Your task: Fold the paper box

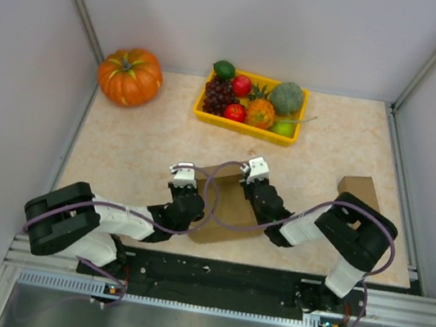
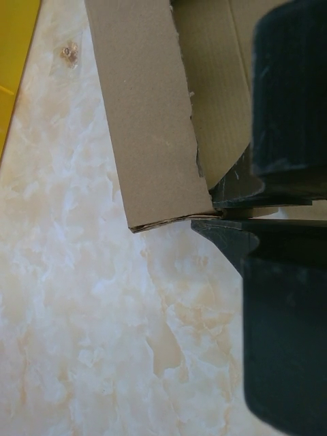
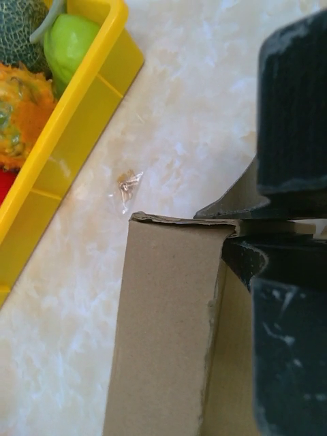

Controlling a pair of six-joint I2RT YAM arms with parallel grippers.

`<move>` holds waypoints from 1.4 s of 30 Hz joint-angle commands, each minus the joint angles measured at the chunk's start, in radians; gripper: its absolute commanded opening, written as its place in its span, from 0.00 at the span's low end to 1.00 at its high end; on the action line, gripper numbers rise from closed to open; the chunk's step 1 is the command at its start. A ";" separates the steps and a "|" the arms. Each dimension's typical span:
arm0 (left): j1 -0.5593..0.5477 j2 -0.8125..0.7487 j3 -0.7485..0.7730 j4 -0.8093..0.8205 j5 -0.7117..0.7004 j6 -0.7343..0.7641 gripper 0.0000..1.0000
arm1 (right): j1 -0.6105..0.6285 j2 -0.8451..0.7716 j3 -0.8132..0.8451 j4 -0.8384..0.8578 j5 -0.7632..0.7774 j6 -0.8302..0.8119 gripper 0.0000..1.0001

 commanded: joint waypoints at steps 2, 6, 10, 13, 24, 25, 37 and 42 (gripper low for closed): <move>-0.003 -0.014 0.016 -0.028 -0.018 -0.031 0.00 | 0.058 0.153 0.126 0.097 0.334 -0.106 0.00; -0.003 -0.026 0.017 -0.064 -0.030 -0.101 0.00 | 0.134 0.334 0.114 0.520 0.547 -0.363 0.00; -0.003 -0.010 0.020 -0.071 -0.027 -0.137 0.00 | 0.155 0.352 0.106 0.482 0.520 -0.273 0.00; -0.005 -0.006 0.027 -0.110 -0.021 -0.178 0.00 | 0.152 0.300 0.094 0.411 0.467 -0.225 0.00; -0.002 0.018 -0.003 -0.067 -0.042 -0.155 0.00 | 0.068 -0.129 -0.175 0.131 0.128 0.094 0.76; -0.002 0.020 0.002 -0.064 -0.041 -0.143 0.00 | 0.068 -0.160 -0.179 0.050 0.115 0.125 0.77; -0.003 0.024 0.039 -0.059 -0.018 0.004 0.00 | 0.068 -0.661 -0.253 -0.541 -0.094 0.332 0.88; -0.003 -0.032 0.030 -0.080 0.059 0.035 0.44 | -0.061 -0.842 -0.134 -0.893 -0.259 0.462 0.93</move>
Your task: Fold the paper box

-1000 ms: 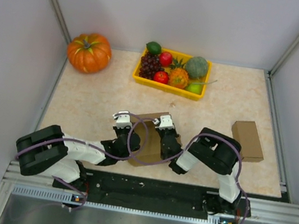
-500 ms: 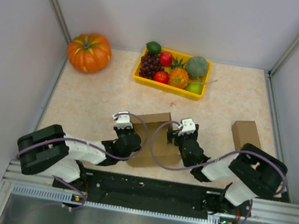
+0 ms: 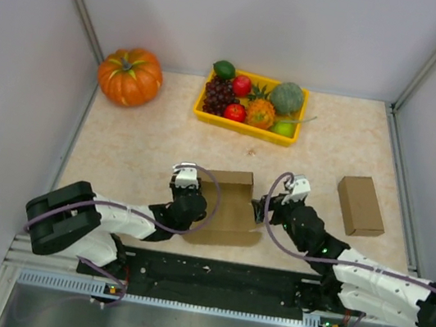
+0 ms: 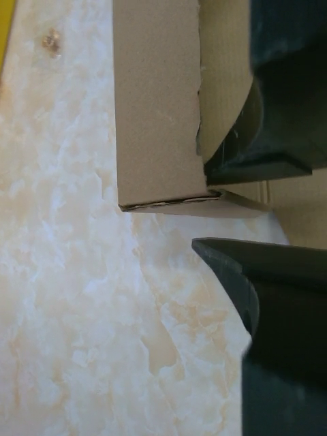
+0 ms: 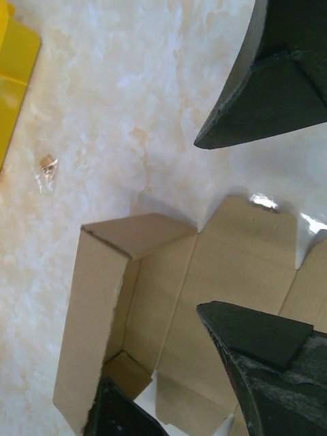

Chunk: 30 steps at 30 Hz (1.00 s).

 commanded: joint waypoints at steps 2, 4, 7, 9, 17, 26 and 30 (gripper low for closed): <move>0.000 -0.106 0.004 -0.069 0.122 0.034 0.57 | -0.227 -0.080 0.168 -0.517 -0.296 0.195 0.94; 0.000 -0.158 0.022 -0.197 0.189 0.005 0.73 | -0.308 -0.023 0.263 -0.720 -0.487 0.227 0.94; 0.002 -0.296 0.053 -0.405 0.286 -0.054 0.82 | -0.363 0.021 0.286 -0.809 -0.657 0.264 0.95; 0.003 -0.425 0.067 -0.504 0.426 -0.101 0.83 | -0.378 0.037 0.251 -0.797 -0.755 0.331 0.96; 0.009 -0.787 0.147 -0.699 0.966 0.096 0.76 | -0.370 0.066 -0.014 -0.394 -0.900 0.649 0.80; -0.004 -0.403 0.372 -0.790 1.290 0.460 0.69 | -0.324 0.253 -0.041 -0.129 -0.889 0.907 0.05; -0.125 -0.245 0.410 -0.805 1.167 0.619 0.85 | -0.339 0.210 0.010 -0.264 -0.926 0.925 0.00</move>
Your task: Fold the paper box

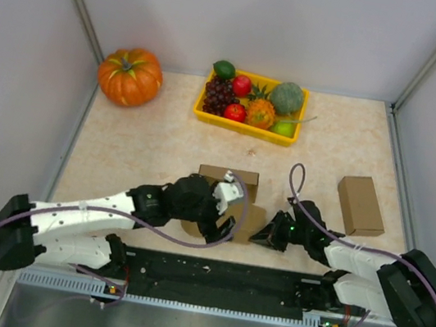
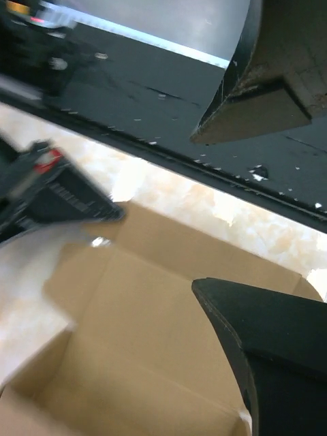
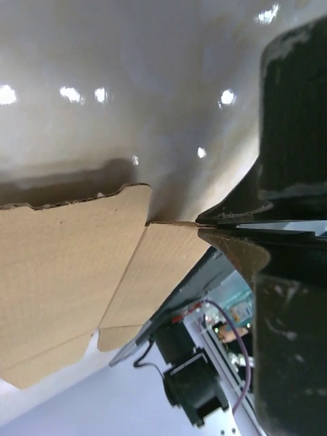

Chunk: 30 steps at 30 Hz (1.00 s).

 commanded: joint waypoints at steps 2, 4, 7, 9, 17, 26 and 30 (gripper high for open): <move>-0.176 0.202 0.093 -0.098 -0.113 0.295 0.92 | -0.018 -0.057 0.083 -0.111 -0.067 0.076 0.00; -0.192 0.244 0.110 -0.090 -0.135 0.319 0.93 | -0.027 -0.074 0.086 -0.132 -0.098 0.082 0.00; -0.244 0.314 0.133 -0.076 -0.192 0.385 0.94 | -0.062 -0.074 0.092 -0.155 -0.159 0.079 0.00; -0.262 0.387 0.164 -0.121 -0.276 0.402 0.91 | -0.075 -0.071 0.092 -0.158 -0.191 0.085 0.00; -0.302 0.569 0.242 -0.139 -0.517 0.386 0.66 | -0.086 -0.088 0.129 -0.205 -0.248 0.088 0.00; -0.311 0.493 0.244 -0.163 -0.623 0.313 0.01 | -0.138 -0.151 0.237 -0.344 -0.322 -0.030 0.27; -0.313 0.476 0.293 -0.246 -0.620 0.273 0.00 | -0.199 -0.195 0.395 -0.531 -0.316 -0.269 0.58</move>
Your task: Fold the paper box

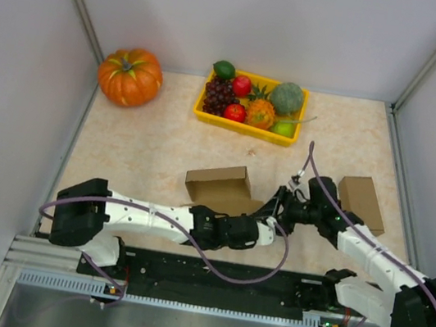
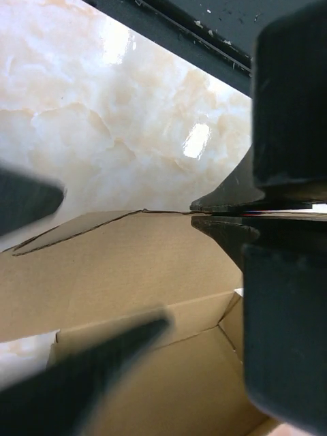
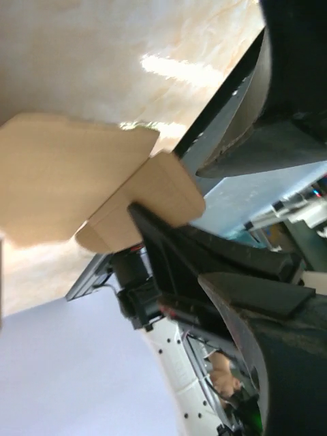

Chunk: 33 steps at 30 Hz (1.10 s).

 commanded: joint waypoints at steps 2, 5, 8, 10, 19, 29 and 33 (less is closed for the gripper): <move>0.008 -0.078 0.093 -0.086 -0.050 -0.096 0.00 | -0.073 -0.077 0.256 -0.249 -0.018 -0.291 0.64; 0.018 -0.101 0.167 -0.178 0.004 -0.189 0.00 | -0.148 -0.098 0.336 -0.341 0.002 -0.392 0.67; 0.046 -0.114 0.267 -0.296 0.062 -0.285 0.00 | -0.269 -0.107 0.381 -0.402 0.046 -0.504 0.73; 0.063 -0.139 0.311 -0.348 0.109 -0.340 0.00 | -0.314 -0.081 0.400 -0.405 0.123 -0.564 0.74; 0.426 -0.336 0.353 -0.350 0.344 -0.617 0.00 | -0.242 0.237 0.547 -0.292 0.416 -0.698 0.73; 0.889 -0.388 0.307 -0.239 0.640 -1.029 0.00 | -0.076 0.575 0.749 -0.068 0.602 -0.771 0.74; 0.994 -0.411 0.206 -0.209 0.645 -1.271 0.00 | -0.006 0.742 0.854 -0.053 0.706 -0.771 0.73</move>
